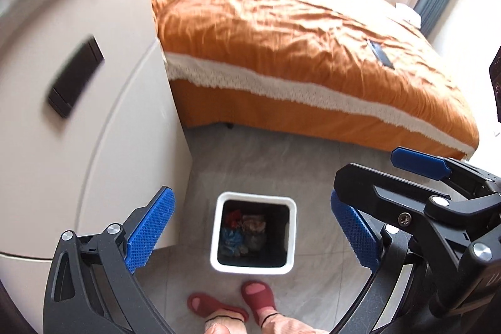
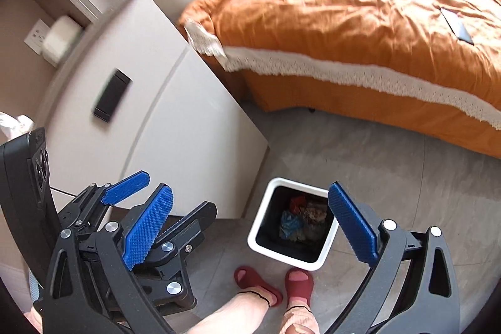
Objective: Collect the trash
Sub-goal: 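Lift both open grippers away from the bin toward the desk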
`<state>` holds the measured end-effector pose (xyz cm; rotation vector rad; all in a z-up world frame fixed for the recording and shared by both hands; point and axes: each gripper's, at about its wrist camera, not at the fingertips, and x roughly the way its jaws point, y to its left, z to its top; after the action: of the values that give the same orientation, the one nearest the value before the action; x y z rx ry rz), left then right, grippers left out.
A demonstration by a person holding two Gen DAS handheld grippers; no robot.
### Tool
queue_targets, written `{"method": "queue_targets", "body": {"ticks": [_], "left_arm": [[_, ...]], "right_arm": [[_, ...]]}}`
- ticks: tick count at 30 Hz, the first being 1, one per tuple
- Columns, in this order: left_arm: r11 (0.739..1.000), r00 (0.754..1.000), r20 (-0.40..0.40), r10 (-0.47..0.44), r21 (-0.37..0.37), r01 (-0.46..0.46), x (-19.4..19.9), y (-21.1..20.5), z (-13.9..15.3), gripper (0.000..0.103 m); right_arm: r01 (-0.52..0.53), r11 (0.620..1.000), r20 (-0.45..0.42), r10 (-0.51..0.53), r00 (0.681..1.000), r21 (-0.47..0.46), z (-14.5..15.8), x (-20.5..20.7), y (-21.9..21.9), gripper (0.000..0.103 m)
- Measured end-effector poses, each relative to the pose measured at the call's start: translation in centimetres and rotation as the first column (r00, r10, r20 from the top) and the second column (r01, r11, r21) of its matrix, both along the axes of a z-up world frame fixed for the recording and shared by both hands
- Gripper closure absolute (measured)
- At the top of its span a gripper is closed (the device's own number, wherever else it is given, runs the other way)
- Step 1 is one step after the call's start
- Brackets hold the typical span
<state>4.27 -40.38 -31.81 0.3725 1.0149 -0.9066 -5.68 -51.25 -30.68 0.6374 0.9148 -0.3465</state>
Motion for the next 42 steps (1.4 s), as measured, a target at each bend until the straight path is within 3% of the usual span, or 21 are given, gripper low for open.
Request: {"method": "queue_targets", "body": {"ticks": [11,22,30,42], "left_arm": [[0.994,0.986,0.133,0.098,-0.06,-0.091,-0.6,2.1,10.5,0.005],[0.955,0.93,0.222,0.293,-0.119,-0.272,0.9,8.3,17.4,0.005],[0.919,0.886,0.247,0.392,-0.14,-0.368,3.2,13.1,19.9,0.005],[0.843,0.789,0.302,0.535,-0.136,-0.52,7.0,21.8,20.9,0.005]], "right_arm": [[-0.063,0.993,0.154,0.077,0.985,-0.096,9.9,-0.8,1.2,0.004],[-0.237,0.961,0.286,0.269,0.92,-0.143,16.3,2.7,5.3,0.004],[-0.348,0.92,0.298,0.389,0.872,-0.181,18.8,6.8,9.7,0.004],[-0.502,0.837,0.29,0.546,0.786,-0.218,20.3,13.3,17.6,0.004]]}}
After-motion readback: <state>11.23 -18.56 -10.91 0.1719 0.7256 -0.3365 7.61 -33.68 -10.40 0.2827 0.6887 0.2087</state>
